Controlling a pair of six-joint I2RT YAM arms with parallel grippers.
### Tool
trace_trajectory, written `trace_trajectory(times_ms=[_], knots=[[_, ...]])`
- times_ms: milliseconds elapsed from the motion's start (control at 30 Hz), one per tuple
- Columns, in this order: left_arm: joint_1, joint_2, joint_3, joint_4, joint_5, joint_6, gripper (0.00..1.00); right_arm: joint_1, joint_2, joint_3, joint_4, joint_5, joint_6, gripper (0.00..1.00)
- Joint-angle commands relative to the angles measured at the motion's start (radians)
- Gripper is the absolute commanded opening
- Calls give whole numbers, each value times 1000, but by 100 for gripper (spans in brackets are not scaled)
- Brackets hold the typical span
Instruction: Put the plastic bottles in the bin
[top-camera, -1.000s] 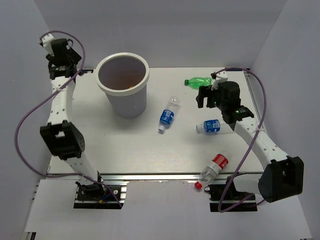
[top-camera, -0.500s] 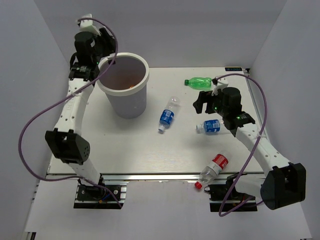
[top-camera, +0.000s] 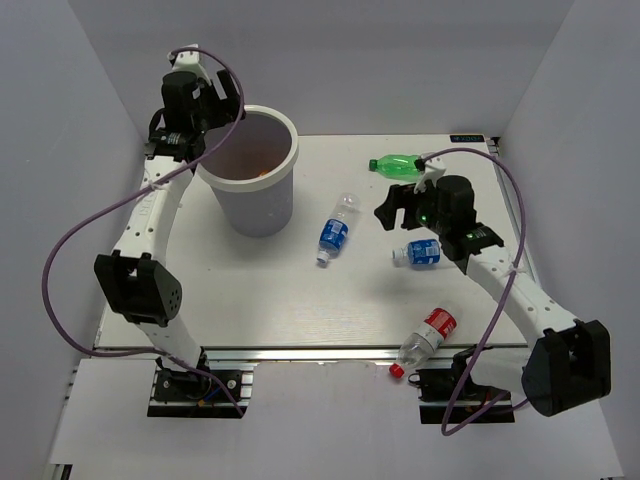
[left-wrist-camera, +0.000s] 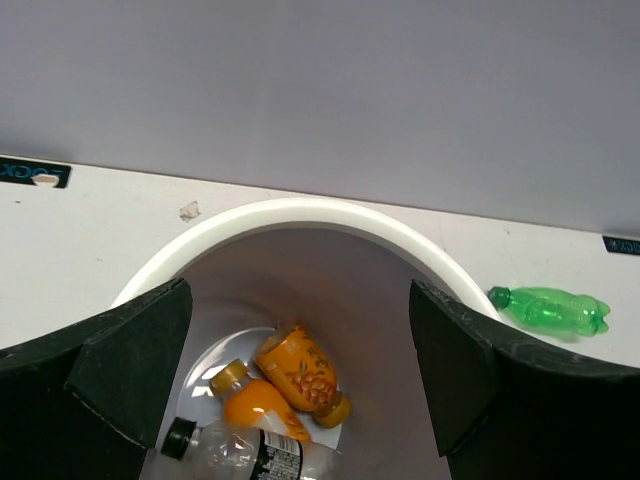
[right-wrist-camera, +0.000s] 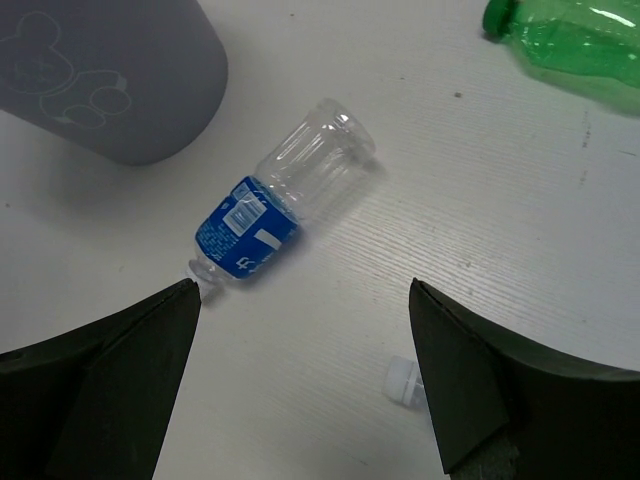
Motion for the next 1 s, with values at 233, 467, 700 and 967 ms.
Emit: trace_trajectory(times_ms=[233, 467, 700, 967], knots=[[-4, -261, -75, -49, -249, -57, 98, 182, 155, 101, 43, 155, 66, 89], [-4, -722, -637, 38, -483, -295, 98, 197, 216, 103, 75, 201, 243, 89], [-4, -911, -966, -24, -418, -513, 98, 206, 288, 136, 74, 287, 338, 89], [-4, -914, -1150, -80, -232, -560, 98, 222, 515, 293, 58, 302, 397, 89]])
